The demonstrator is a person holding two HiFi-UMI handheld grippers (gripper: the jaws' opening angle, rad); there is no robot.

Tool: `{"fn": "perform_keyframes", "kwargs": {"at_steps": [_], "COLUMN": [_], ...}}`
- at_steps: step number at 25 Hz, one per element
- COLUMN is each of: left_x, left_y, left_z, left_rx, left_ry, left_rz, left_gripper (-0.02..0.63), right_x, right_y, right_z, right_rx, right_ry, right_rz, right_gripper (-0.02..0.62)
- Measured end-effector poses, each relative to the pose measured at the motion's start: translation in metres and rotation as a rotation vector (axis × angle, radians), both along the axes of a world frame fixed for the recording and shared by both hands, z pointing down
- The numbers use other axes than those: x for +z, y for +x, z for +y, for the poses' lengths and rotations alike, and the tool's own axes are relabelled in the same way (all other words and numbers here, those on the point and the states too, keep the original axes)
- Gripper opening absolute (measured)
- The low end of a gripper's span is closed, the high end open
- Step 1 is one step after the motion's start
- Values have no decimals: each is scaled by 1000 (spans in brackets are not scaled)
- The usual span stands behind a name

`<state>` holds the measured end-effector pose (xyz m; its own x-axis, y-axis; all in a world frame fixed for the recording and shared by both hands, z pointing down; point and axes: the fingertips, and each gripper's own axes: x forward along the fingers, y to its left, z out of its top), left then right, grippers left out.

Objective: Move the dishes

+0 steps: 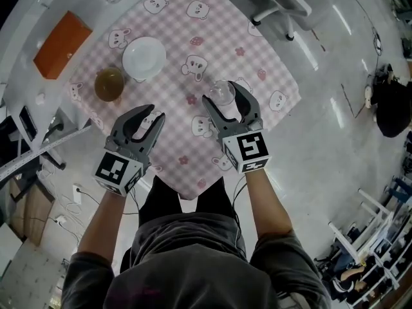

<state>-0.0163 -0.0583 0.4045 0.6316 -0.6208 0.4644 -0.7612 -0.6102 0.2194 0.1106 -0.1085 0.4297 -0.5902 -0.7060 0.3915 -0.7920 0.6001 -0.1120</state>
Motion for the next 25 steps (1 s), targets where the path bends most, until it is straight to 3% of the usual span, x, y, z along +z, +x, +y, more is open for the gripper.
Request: {"fn": "perform_keyframes", "kwargs": {"at_steps": [25], "left_x": [44], "left_y": [32], "left_z": [3], "left_rx": [68], "left_ry": [-56], "left_rz": [-17], "left_gripper": [110], "right_x": [64], "right_y": [24], "right_z": [22], "right_rx": [38], "right_ry": [-74], "right_rz": [13], "right_gripper": [278]}}
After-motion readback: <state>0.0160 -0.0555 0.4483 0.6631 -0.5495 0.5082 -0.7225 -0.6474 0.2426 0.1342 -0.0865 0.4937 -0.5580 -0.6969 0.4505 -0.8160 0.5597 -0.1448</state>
